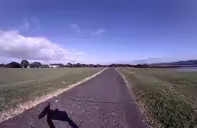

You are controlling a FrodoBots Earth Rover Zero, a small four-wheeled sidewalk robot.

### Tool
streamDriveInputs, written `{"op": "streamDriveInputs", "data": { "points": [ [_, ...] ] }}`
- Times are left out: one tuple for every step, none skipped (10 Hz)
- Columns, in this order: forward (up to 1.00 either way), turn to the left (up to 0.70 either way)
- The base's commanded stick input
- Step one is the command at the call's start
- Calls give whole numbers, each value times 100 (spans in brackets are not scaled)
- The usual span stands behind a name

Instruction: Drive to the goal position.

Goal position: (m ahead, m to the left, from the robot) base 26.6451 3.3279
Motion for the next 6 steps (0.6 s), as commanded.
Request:
{"op": "streamDriveInputs", "data": {
  "points": [
    [70,0],
    [70,0],
    [70,-1],
    [70,-14],
    [70,-14],
    [70,-14]
  ]
}}
